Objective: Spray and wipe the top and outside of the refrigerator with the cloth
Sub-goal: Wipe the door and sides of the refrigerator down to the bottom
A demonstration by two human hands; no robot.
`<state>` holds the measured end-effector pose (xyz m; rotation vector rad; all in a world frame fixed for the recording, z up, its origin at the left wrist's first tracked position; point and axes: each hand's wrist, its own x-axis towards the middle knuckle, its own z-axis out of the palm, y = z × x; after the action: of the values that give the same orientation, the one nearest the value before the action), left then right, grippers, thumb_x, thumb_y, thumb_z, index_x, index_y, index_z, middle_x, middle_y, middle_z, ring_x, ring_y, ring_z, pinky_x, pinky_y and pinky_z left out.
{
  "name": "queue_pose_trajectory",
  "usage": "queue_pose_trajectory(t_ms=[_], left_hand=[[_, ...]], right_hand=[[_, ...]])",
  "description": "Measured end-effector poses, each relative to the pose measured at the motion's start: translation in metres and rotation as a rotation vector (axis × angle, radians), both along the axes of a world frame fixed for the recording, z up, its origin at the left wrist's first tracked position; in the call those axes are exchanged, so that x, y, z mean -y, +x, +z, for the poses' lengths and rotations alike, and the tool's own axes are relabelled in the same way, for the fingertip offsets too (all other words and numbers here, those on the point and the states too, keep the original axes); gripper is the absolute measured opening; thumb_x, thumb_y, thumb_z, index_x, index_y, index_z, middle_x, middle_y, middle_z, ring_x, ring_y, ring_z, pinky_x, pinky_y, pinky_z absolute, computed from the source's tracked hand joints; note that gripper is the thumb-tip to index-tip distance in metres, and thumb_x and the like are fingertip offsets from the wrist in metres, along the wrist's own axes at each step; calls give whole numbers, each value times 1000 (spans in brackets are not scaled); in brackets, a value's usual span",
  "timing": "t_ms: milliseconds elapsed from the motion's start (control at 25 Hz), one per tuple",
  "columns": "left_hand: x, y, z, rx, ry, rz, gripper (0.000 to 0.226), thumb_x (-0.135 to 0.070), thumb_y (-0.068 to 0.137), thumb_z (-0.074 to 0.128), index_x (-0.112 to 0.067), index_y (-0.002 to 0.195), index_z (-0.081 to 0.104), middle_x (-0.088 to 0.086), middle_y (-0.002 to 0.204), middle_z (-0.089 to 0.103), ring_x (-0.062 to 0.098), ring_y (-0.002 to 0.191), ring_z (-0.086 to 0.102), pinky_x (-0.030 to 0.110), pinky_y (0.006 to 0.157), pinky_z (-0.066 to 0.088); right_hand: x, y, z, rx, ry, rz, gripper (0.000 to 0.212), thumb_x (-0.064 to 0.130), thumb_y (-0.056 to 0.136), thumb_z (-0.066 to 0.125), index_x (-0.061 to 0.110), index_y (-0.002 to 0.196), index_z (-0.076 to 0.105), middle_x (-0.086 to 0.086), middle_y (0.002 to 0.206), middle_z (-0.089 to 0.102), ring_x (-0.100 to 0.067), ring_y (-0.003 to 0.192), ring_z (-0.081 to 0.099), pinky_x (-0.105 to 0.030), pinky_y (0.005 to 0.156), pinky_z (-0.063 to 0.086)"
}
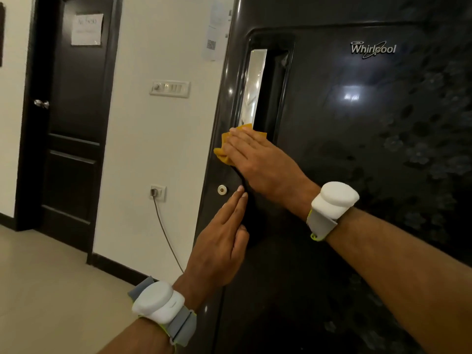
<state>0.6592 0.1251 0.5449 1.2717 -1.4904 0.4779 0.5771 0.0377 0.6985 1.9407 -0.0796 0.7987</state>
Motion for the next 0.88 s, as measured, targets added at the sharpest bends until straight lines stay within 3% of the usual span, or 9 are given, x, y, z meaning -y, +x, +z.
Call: queue_pose_trajectory(t_ms=[200, 320, 400, 480, 520, 600, 680, 760, 880], left_hand=[[-4, 0, -6, 5, 27, -46, 61, -37, 98, 27, -15, 155, 24, -3, 163, 18, 5, 149, 18, 34, 122, 24], [-9, -1, -11, -90, -98, -34, 56, -32, 98, 30, -8, 148, 39, 8, 155, 40, 12, 143, 37, 30, 118, 31], [-14, 2, -17, -167, -181, 28, 48, -32, 99, 32, -5, 123, 63, 9, 118, 68, 15, 107, 65, 36, 97, 53], [-22, 7, -25, -143, -178, 140, 43, -35, 99, 32, -10, 99, 66, -1, 84, 65, 8, 70, 59, 38, 68, 57], [-25, 9, -26, -113, -166, 173, 42, -36, 98, 32, -11, 100, 65, -1, 83, 64, 8, 68, 58, 36, 67, 57], [-26, 9, -22, -101, -145, 181, 45, -35, 98, 32, -10, 118, 62, 7, 109, 69, 13, 94, 65, 30, 87, 56], [-23, 5, -13, -123, -133, 134, 50, -35, 98, 32, -10, 136, 53, 6, 139, 57, 12, 125, 54, 22, 108, 41], [-21, 2, -7, -161, -82, 61, 57, -41, 99, 30, -14, 147, 42, 2, 150, 47, 7, 135, 44, 16, 113, 32], [-21, 3, -10, -202, -36, 63, 62, -47, 97, 27, -17, 150, 38, 1, 151, 46, 8, 137, 43, 24, 116, 34]], right_hand=[[12, -20, -39, -201, -63, 1, 48, 16, 98, 47, 2, 144, 44, -21, 149, 43, -34, 142, 37, -45, 120, 23], [3, -14, -60, -13, 128, 11, 51, 17, 101, 28, 3, 148, 37, -19, 154, 35, -32, 146, 29, -46, 121, 22], [4, -11, -103, 10, 159, 19, 53, 17, 100, 24, 2, 150, 33, -19, 157, 29, -34, 148, 22, -48, 121, 23], [11, -33, -126, -185, 10, -3, 54, 16, 100, 26, 2, 152, 28, -19, 159, 25, -35, 149, 19, -48, 119, 25], [15, -40, -120, -196, -8, 0, 54, 15, 100, 24, 3, 152, 27, -18, 159, 24, -34, 149, 19, -47, 119, 27], [9, -35, -97, 20, 138, -1, 54, 13, 99, 20, 3, 152, 27, -18, 160, 24, -33, 149, 18, -47, 120, 26], [-6, -21, -99, 183, 290, 11, 53, 14, 101, 25, 3, 153, 25, -18, 160, 21, -34, 150, 15, -47, 121, 21], [-2, -22, -124, 7, 181, 37, 55, 19, 100, 39, 3, 151, 29, -18, 159, 25, -34, 149, 19, -46, 122, 18], [6, -43, -114, -12, 82, -50, 53, 18, 101, 24, 3, 151, 28, -18, 159, 24, -33, 149, 19, -45, 122, 18]])
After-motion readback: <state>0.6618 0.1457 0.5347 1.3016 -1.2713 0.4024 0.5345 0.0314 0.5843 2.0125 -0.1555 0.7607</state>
